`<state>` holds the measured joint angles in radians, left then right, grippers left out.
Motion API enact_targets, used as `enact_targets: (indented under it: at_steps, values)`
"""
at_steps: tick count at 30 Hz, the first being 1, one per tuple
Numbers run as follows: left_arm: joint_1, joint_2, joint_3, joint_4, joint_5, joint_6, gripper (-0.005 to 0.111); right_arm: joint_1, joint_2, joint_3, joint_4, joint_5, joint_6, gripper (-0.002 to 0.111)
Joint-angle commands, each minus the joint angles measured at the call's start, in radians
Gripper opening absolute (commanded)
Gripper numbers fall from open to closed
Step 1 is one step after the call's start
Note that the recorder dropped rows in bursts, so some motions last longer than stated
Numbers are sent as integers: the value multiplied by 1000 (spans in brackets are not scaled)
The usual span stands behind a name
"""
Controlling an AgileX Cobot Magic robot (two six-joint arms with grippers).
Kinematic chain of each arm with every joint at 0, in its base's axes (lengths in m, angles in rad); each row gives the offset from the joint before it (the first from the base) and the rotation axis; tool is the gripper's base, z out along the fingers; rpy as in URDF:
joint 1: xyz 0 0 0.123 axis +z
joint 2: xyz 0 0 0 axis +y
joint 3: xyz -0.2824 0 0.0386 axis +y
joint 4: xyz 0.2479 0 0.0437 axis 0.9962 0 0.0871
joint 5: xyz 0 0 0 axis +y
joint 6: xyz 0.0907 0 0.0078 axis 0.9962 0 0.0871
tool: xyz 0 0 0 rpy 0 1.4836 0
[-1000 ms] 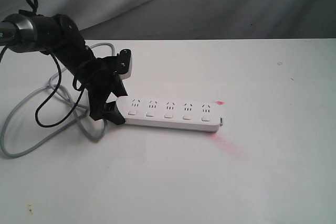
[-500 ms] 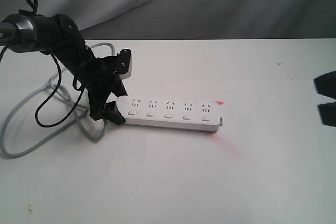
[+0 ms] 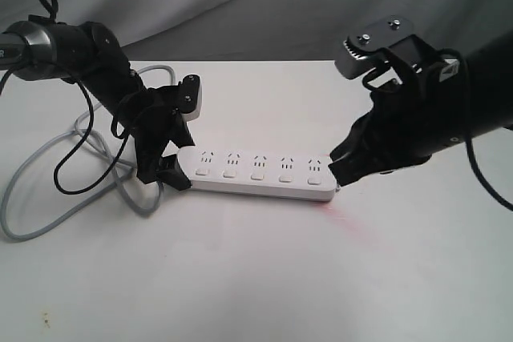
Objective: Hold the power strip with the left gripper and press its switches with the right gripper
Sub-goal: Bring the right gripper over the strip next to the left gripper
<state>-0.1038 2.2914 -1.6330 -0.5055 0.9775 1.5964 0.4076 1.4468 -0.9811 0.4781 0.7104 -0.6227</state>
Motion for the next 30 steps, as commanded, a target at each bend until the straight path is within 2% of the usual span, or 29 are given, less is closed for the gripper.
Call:
enact_targets:
  at_steps: [1,3,6,10,12,14,20,23,27,30]
  values:
    - [0,2,1,29,-36,2,69,2,136,-180,23,51,-154,0]
    - [0,2,1,29,-36,2,69,2,225,-289,50,60,-265,0]
    - [0,2,1,29,-36,2,69,2,299,-357,156,58,-494,0]
    - [0,2,1,29,-36,2,69,2,386,-370,396,23,-863,0]
    - [0,2,1,29,-36,4,69,2,443,-370,500,-28,-979,0]
    - [0,2,1,29,-36,4,69,2,498,-370,533,-84,-1067,0]
    - [0,2,1,29,-36,4,69,13,586,-370,603,-151,-1080,0]
    - [0,2,1,29,-36,2,69,28,609,-370,627,-153,-1152,12]
    - [0,2,1,29,-36,2,69,37,628,-370,699,-153,-1262,34]
    - [0,2,1,29,-36,2,69,37,633,-370,771,-153,-1354,45]
